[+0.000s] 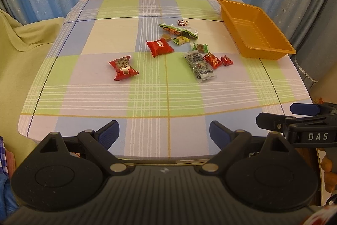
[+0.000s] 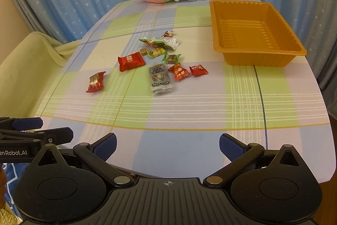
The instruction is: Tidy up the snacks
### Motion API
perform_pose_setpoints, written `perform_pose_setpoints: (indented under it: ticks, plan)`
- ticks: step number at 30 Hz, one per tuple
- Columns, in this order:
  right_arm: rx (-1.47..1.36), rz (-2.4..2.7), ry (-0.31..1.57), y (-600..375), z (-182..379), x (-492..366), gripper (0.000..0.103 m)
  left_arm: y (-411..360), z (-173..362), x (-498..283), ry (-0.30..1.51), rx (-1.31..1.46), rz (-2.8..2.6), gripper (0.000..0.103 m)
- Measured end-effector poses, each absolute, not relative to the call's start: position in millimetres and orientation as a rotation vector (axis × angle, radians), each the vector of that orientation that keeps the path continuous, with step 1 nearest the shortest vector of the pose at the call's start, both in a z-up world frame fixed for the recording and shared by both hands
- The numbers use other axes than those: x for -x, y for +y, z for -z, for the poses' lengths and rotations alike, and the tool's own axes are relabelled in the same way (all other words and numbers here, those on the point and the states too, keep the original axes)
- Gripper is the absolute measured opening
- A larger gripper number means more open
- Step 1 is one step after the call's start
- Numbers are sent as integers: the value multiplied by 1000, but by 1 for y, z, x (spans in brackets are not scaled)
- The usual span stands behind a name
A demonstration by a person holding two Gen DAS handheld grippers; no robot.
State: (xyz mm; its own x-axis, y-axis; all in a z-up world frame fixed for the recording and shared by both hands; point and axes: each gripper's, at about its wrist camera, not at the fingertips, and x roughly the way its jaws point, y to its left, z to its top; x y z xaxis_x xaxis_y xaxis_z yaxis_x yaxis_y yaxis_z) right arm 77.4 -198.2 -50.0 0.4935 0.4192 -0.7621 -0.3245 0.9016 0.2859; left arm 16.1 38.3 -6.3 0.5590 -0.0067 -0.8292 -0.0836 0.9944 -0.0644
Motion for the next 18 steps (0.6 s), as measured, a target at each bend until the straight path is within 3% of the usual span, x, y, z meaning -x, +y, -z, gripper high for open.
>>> perform_pose_setpoints:
  ticks: [18]
  plan:
    - [-142, -466, 885, -194, 71, -111, 103, 104, 18, -26, 976, 156, -164, 92]
